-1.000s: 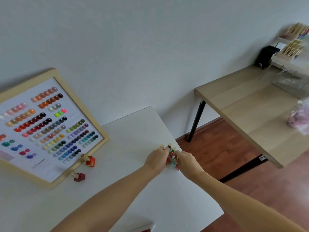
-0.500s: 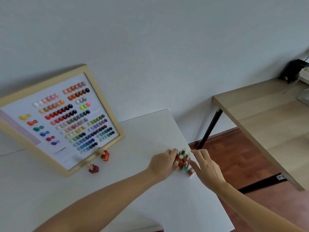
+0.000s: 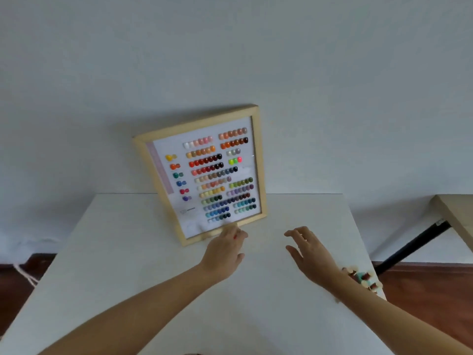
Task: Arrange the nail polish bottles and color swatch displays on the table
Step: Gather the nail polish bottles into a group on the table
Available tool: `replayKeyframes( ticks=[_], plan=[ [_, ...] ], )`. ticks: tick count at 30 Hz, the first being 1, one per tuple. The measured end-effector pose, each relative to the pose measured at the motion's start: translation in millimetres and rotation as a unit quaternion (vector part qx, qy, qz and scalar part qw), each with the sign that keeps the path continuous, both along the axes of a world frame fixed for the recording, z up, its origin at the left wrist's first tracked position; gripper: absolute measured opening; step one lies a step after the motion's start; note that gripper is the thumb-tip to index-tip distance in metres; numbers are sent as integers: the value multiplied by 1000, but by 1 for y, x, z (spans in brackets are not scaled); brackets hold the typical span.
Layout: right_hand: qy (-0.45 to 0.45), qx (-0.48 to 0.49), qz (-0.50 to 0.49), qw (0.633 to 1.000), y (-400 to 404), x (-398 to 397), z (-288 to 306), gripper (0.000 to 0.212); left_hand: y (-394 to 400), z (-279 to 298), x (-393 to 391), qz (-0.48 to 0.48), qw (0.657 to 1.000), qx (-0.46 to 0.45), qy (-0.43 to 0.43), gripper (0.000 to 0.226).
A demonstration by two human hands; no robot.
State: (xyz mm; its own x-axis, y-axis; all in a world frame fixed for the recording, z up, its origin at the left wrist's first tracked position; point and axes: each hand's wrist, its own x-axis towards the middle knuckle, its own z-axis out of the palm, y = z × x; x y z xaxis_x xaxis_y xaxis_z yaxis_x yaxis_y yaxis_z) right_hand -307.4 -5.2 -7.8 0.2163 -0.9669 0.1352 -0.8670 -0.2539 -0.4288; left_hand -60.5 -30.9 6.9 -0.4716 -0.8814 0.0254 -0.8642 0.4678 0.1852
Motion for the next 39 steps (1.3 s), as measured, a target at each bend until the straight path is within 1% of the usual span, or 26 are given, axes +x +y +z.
replayKeyframes(
  ticks=[4, 7, 10, 12, 14, 17, 18, 20, 22, 24, 30, 33, 39],
  plan=[
    [-4, 63, 36, 997, -34, 50, -7, 29, -12, -8, 39, 63, 998, 27, 0, 61],
    [-2, 111, 47, 993, -53, 78, -13, 38, -21, -17, 55, 74, 995, 63, 2, 67],
    [-7, 119, 66, 991, -67, 103, -22, 55, -29, -29, 63, 68, 994, 88, 11, 66],
    [4, 115, 80, 990, -75, 116, -27, 64, -34, -36, 64, 56, 994, 93, 12, 64],
    [18, 110, 87, 990, -81, 125, -32, 66, -37, -41, 63, 54, 994, 92, 14, 52],
    [20, 101, 84, 991, -91, 131, -37, 60, -42, -46, 64, 54, 994, 91, 17, 22],
    [16, 100, 83, 991, -93, 132, -39, 55, -44, -48, 65, 53, 994, 97, 13, 15],
    [14, 106, 70, 992, -96, 132, -41, 45, -46, -50, 66, 51, 993, 104, 9, 10],
    [25, 116, 56, 991, -96, 129, -42, 36, -47, -51, 67, 50, 993, 103, 13, 10],
    [29, 123, 51, 991, -94, 124, -44, 32, -46, -51, 67, 47, 993, 105, 13, 12],
    [30, 125, 29, 991, -70, 102, -38, 29, -41, -43, 59, 29, 993, 111, 18, 19],
    [20, 126, 12, 992, -50, 82, -32, 27, -35, -33, 45, 14, 993, 104, 44, 15],
    [-3, 132, -51, 990, 3, 30, -16, 20, -15, -14, -3, -45, 991, 94, 83, 17]
  ],
)
